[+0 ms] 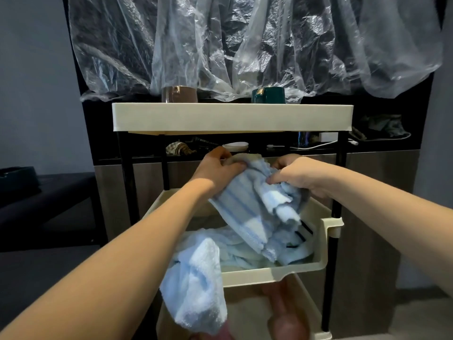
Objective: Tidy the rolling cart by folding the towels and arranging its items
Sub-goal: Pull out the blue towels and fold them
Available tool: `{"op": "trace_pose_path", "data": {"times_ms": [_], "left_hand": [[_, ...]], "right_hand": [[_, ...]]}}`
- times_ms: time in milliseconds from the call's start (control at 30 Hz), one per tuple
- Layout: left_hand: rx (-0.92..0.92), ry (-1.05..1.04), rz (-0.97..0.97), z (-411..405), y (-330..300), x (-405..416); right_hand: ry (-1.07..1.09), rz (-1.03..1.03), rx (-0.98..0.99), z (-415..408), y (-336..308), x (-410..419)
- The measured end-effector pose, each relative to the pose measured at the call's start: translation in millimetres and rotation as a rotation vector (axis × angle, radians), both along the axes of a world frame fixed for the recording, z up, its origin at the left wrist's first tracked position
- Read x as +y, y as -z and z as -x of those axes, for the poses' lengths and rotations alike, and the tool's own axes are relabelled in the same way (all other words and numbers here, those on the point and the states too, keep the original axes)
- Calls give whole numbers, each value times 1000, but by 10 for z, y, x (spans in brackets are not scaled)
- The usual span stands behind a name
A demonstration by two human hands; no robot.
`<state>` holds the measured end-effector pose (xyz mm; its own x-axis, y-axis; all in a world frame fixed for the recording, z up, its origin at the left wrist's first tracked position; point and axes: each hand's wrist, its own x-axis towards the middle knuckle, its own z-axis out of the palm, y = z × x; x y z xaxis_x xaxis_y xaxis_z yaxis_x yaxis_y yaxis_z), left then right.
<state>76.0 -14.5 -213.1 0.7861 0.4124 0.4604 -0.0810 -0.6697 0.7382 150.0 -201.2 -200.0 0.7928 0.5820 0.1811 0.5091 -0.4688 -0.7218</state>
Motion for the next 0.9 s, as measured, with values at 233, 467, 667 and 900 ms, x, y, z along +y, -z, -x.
{"op": "trace_pose_path", "data": {"times_ms": [233,467,667,900], "left_hand": [[390,83,597,208,372,368],[41,-104,799,-161,289,436],[293,-425,145,-114,172,697],[678,-428,-254,-74,489,734]], "right_hand": [[88,-214,196,-130,126,146],[3,-217,273,-227,243,484],[-59,-128,501,-170,566,1084],[-45,77,388,-167,867,1330]]}}
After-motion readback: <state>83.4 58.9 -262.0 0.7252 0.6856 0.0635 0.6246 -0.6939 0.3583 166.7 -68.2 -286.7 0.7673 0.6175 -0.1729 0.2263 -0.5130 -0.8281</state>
